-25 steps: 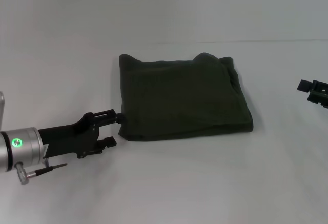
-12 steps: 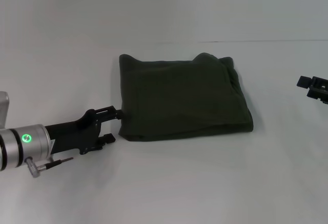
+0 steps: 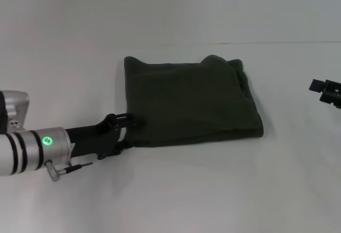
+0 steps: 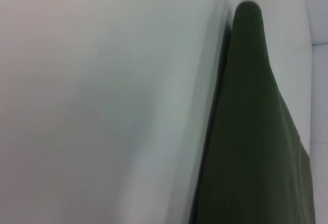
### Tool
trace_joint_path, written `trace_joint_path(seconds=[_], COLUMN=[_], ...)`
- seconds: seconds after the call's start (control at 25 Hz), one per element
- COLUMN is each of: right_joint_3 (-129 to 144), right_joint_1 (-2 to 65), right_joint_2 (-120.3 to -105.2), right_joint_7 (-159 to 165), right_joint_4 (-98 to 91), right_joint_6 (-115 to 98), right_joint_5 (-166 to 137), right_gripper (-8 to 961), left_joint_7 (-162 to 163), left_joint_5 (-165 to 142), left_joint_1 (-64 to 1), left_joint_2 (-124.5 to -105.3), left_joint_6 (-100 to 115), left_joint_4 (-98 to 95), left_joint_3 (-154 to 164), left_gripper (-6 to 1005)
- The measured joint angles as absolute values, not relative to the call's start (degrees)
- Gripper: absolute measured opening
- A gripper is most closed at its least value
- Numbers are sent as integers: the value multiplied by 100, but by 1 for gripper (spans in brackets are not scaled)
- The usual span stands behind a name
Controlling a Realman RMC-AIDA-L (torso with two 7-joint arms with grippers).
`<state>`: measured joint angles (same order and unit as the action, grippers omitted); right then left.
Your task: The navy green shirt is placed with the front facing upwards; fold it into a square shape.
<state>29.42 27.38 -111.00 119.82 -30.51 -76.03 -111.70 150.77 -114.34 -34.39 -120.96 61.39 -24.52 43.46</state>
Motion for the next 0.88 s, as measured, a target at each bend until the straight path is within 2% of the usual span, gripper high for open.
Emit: trace_joint_path(seconds=[0.24, 0.48, 0.72, 0.88], right_joint_3=[2843, 2821, 2818, 2799], right_joint_1=[2713, 2697, 2698, 2699], right_joint_2=[-11100, -11100, -11091, -11092], right_joint_7=[11991, 12010, 12017, 12023], right_joint_4=[-3037, -3033, -3032, -3032], right_joint_6=[-7602, -7602, -7603, -7603], right_joint_5=[-11171, -11171, -11171, -11171], right_gripper=[744, 744, 744, 744], left_joint_7=[15005, 14994, 14989, 14987], left_joint_5=[-11404, -11388, -11414, -11426], left_joint_1=[-3487, -3449, -3401, -3234], left_joint_2=[-12104, -12111, -12120, -12137], left_joint_6=[6135, 6188, 6365, 6521], left_joint_4=[-2432, -2474, -2628, -2850], left_joint_3=[4472, 4460, 4476, 4480], left_gripper=[666, 470, 228, 148])
